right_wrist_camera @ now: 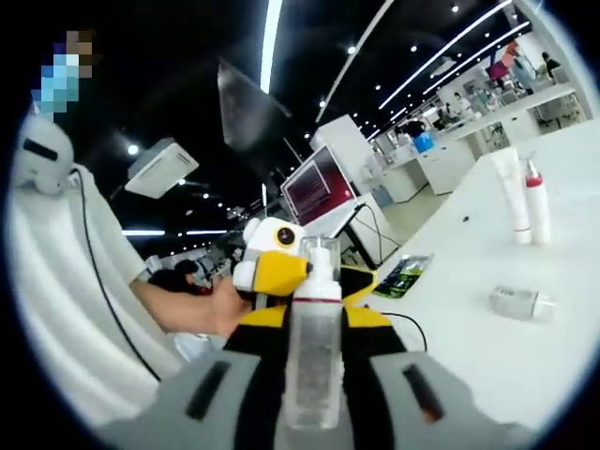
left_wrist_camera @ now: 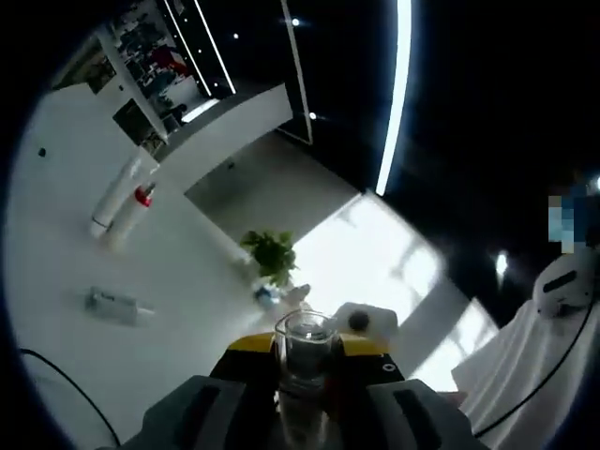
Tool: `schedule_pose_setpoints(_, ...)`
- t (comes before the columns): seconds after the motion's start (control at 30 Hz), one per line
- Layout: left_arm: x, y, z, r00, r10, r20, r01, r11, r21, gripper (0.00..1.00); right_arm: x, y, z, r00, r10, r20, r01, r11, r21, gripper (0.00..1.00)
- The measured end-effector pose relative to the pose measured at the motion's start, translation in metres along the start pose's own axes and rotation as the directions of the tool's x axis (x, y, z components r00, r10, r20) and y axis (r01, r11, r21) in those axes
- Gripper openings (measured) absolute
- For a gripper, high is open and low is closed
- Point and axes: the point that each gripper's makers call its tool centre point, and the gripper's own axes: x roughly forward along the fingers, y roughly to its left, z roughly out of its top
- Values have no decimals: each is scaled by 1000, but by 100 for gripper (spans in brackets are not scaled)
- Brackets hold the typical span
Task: Arrange the skincare products in the storage area until every visible bottle or jar stands upright without overlapping.
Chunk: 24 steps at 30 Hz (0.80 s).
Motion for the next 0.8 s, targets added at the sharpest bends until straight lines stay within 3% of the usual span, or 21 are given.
schedule_pose_setpoints(0.1, 0, 13, -2, 994, 111, -18, -110, 993, 43, 23, 1, -14, -5, 994, -101, -46, 98, 993, -66, 22)
schedule_pose_setpoints(0.17, 0, 24, 0, 981, 193, -16, -190, 975, 115, 23, 2, -23, -7, 984, -163, -67, 155, 981, -116, 23)
schedule_pose_setpoints(0.27, -2, 37, 3, 957, 292, 1, -291, 953, 88, 23, 4, -28, -11, 966, -231, -118, 203, 957, -209, 27)
schedule_pose_setpoints(0.3, -6, 47, 10, 934, 357, 33, -358, 930, 78, 23, 4, -34, -14, 946, -291, -144, 252, 938, -237, 28)
schedule_pose_setpoints(0.33, -7, 49, 11, 925, 379, 31, -380, 923, 66, 23, 4, -35, -15, 942, -301, -150, 260, 934, -246, 29)
schedule_pose_setpoints(0.4, -10, 54, 18, 899, 433, 56, -436, 899, 50, 23, 4, -43, -17, 906, -387, -171, 324, 895, -306, 30)
schedule_pose_setpoints(0.5, -9, 54, 25, 878, 473, 72, -477, 878, 46, 23, 6, -50, -25, 860, -463, -214, 361, 849, -386, 30)
schedule_pose_setpoints(0.57, -6, 55, 28, 862, 500, 85, -504, 863, 34, 23, 11, -48, -29, 849, -474, -234, 355, 840, -410, 27)
schedule_pose_setpoints(0.6, -5, 56, 29, 853, 514, 87, -519, 854, 44, 23, 10, -54, -29, 824, -519, -229, 390, 812, -435, 27)
schedule_pose_setpoints(0.63, -3, 57, 27, 847, 526, 79, -531, 845, 66, 23, 9, -56, -29, 814, -533, -232, 389, 796, -463, 25)
schedule_pose_setpoints(0.7, -1, 57, 26, 849, 523, 77, -528, 846, 73, 23, 7, -57, -28, 815, -531, -232, 397, 804, -444, 24)
schedule_pose_setpoints(0.73, -2, 59, 27, 848, 524, 76, -529, 846, 72, 24, 6, -57, -27, 823, -519, -231, 398, 817, -416, 23)
schedule_pose_setpoints(0.8, 3, 52, 28, 886, 460, 55, -463, 883, 79, 23, 1, -59, -21, 847, -494, -198, 406, 840, -359, 22)
